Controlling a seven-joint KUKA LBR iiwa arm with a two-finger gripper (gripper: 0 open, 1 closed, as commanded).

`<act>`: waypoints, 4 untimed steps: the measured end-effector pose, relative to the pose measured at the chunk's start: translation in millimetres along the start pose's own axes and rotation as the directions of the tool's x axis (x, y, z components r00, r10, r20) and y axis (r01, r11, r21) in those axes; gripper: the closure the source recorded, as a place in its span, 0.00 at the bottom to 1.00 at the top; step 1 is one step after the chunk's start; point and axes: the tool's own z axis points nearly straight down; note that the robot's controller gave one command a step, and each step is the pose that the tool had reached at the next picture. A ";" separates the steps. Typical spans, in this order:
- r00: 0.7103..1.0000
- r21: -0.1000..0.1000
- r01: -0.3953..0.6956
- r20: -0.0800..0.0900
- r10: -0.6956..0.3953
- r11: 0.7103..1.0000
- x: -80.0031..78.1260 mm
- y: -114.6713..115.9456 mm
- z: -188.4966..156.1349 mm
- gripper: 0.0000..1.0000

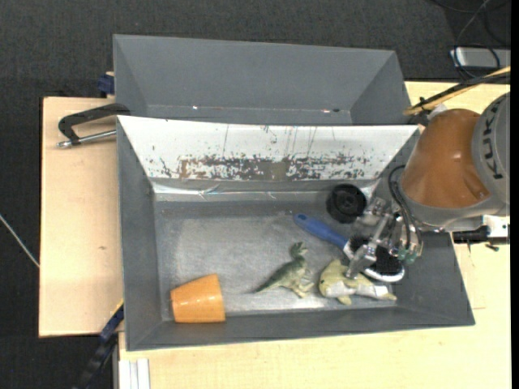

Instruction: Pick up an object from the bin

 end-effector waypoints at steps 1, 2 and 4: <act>0.923 0.005 -0.385 -0.003 0.385 0.923 11.5 5.4 26.0 0.00; 0.609 0.005 -0.793 -0.010 0.793 0.609 -0.5 -8.3 26.9 0.00; 0.614 -0.001 -0.789 0.001 0.789 0.614 -2.7 -3.9 -19.4 1.00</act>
Offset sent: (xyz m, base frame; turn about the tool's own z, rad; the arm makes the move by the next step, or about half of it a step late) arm -0.0098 0.0127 -0.0308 0.3954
